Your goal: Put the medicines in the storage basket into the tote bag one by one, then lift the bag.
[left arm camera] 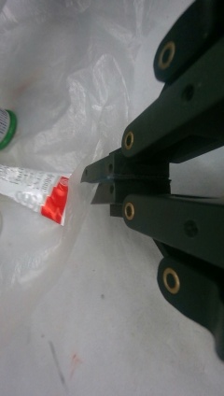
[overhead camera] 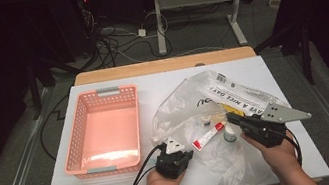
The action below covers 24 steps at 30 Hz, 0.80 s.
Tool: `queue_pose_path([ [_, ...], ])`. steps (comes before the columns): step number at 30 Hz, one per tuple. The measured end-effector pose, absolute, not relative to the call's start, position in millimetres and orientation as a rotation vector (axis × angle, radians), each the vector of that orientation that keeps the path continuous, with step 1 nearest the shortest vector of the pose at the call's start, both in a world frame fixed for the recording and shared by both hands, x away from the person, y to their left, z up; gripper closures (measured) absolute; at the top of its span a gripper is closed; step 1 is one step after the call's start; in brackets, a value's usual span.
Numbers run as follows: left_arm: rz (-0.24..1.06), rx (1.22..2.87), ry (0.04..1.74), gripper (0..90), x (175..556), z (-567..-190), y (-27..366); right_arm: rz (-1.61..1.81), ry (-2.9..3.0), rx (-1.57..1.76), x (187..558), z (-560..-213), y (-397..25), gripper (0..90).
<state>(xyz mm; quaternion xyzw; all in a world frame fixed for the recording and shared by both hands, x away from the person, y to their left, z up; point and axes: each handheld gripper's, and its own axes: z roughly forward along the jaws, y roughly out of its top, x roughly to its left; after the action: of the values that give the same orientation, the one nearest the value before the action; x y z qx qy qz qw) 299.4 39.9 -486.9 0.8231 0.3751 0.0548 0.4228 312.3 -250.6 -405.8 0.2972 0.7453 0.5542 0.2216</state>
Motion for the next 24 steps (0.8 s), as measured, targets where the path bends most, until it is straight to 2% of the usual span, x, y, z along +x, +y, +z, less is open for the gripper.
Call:
queue_pose_path([
  [8, 0.276, 2.024, 0.866, 88.1, 290, -478, 51, 1.522, 2.038, 0.837, 314, -408, -252, 90.0],
  [24, 0.430, 1.895, 0.813, 88.2, 290, -443, 67, 1.534, 1.968, 0.840, 312, -404, -252, 90.0],
])
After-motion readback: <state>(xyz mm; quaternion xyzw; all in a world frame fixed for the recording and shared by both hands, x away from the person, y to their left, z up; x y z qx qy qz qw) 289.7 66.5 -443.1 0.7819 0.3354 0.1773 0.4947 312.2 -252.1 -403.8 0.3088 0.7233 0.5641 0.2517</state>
